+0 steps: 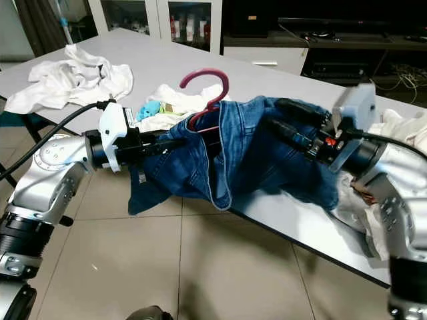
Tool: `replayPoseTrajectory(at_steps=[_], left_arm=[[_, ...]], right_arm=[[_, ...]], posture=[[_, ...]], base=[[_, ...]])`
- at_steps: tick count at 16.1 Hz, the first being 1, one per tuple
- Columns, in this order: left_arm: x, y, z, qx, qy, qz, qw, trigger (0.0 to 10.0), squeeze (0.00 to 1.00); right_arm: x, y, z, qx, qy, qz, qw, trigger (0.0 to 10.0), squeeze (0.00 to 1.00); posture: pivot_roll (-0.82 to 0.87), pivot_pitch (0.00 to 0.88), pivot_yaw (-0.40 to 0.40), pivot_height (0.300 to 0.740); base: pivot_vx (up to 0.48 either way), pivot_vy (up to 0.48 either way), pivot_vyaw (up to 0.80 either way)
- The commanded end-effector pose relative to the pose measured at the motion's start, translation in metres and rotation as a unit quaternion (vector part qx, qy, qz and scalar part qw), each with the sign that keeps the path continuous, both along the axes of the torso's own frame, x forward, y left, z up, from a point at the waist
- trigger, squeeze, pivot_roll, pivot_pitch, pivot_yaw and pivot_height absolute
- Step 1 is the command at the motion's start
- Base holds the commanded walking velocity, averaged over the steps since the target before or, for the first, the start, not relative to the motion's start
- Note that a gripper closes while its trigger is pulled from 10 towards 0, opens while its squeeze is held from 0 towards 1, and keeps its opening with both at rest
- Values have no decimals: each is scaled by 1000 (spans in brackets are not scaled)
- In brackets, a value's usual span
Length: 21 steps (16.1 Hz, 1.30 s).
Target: Hang hanger
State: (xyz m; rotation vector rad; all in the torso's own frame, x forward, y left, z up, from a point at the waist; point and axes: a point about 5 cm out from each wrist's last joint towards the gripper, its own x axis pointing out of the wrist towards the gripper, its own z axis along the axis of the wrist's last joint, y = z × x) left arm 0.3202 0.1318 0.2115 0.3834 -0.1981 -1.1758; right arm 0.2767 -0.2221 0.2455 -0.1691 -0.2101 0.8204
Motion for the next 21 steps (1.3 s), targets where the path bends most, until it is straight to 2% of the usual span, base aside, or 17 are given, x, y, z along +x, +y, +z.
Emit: replayPoseTrajectory(at_steps=[1, 3, 4, 5, 6, 8, 10, 12, 14, 17, 18, 21], left_arm=[[2, 4, 9, -28, -16, 17, 999, 0, 0], [5, 3, 7, -27, -13, 27, 999, 0, 0], [7, 3, 6, -29, -12, 34, 999, 745, 0], [10, 2, 6, -35, -13, 47, 998, 4157, 0], [13, 1, 7, -46, -11, 63, 997, 10000, 0], [19, 0, 7, -74, -8, 95, 993, 10000, 0], [23, -1, 5, -93, 3, 121, 988, 10000, 0], [26, -2, 2, -91, 10, 134, 987, 10000, 0], [29, -5, 0, -98, 21, 151, 983, 10000, 0], [33, -12, 0, -148, 43, 198, 968, 10000, 0], [32, -14, -2, -165, 45, 216, 961, 10000, 0], [27, -17, -6, -191, 47, 249, 948, 10000, 0]], right_arm=[[1, -8, 10, 53, -31, -43, 997, 10000, 0], [6, -18, 20, 116, -58, -97, 987, 10000, 0], [7, -22, 23, 129, -68, -116, 982, 10000, 0], [11, -33, 27, 165, -83, -163, 969, 10000, 0], [13, -41, 28, 184, -93, -201, 958, 10000, 0], [16, -48, 23, 200, -92, -251, 943, 10000, 0], [18, -42, 14, 200, -83, -268, 939, 10000, 0], [20, -34, 7, 204, -71, -267, 939, 10000, 0], [21, -24, -4, 186, -61, -273, 942, 10000, 0], [19, -6, -22, 158, -47, -285, 944, 10000, 0], [15, 3, -32, 135, -42, -290, 946, 10000, 0], [4, 18, -52, 105, -19, -279, 954, 10000, 0]], posture=[[9, 0, 3, 723], [6, 0, 6, 723], [5, 0, 5, 723], [4, 0, 6, 723], [4, 0, 8, 723], [4, 0, 9, 723], [6, 0, 10, 723], [5, 0, 11, 723], [5, 0, 13, 723], [4, 0, 17, 723], [5, 0, 18, 723], [8, 0, 16, 723]], base=[[0, 0, 0], [0, 0, 0], [0, 0, 0], [0, 0, 0], [0, 0, 0], [0, 0, 0], [0, 0, 0], [0, 0, 0], [0, 0, 0], [0, 0, 0], [0, 0, 0], [0, 0, 0]])
